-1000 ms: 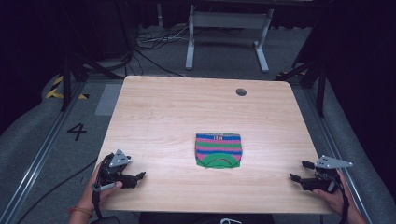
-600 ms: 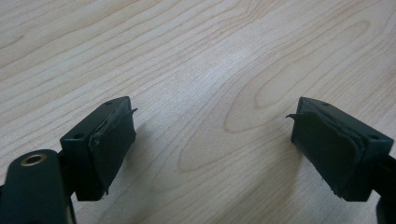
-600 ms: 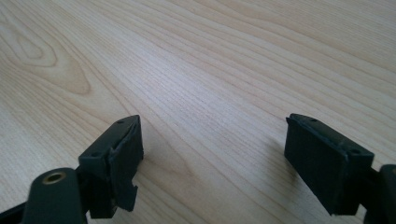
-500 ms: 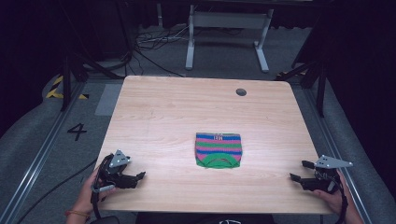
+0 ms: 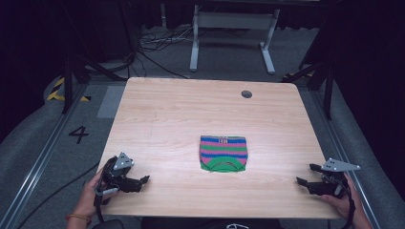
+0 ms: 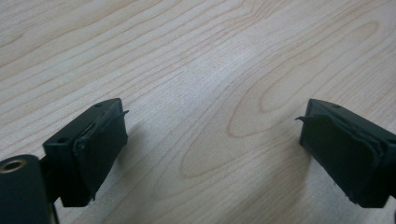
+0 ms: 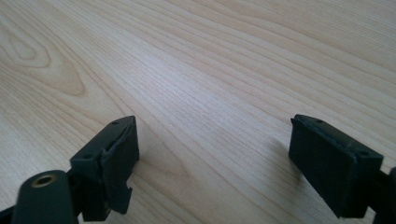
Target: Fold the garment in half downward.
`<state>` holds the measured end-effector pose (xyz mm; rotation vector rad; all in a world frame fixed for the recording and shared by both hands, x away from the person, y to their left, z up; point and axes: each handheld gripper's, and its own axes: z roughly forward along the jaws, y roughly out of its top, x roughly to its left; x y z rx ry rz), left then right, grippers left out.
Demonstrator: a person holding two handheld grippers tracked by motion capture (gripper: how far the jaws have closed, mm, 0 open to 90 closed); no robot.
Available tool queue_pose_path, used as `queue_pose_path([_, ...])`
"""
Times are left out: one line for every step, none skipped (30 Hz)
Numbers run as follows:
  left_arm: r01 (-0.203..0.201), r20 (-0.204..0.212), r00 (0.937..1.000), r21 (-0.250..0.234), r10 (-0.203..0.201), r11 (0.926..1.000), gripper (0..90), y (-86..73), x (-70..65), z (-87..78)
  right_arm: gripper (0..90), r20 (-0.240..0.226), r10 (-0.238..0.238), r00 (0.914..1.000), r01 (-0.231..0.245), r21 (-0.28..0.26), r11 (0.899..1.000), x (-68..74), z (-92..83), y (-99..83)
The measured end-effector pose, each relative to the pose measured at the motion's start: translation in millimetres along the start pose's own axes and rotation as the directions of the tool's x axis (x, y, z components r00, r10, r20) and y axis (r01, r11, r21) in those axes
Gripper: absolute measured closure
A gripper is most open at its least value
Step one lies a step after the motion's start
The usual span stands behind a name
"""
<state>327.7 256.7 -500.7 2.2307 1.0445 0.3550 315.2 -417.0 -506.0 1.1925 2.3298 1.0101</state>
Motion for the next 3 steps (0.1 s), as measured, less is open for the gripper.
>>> queue_pose_path([0.006, 0.0, 1.0, 0.002, -0.006, 1.0, 5.0, 0.3, -0.4, 0.5, 15.9, 0.0, 0.0, 1.0, 0.0, 0.0, 1.0, 0.0, 0.0, 0.0])
queue_pose_path([0.004, -0.005, 1.0, 0.002, -0.004, 1.0, 4.1, 0.8, -0.2, 1.1, 16.0, 0.0, 0.0, 1.0, 0.0, 0.0, 1.0, 0.0, 0.0, 0.0])
queue_pose_path([0.009, -0.004, 1.0, 0.008, -0.009, 0.9999, 3.0, 1.3, -0.6, 1.7, 15.9, 0.0, 0.0, 1.0, 0.0, 0.0, 1.0, 0.0, 0.0, 0.0])
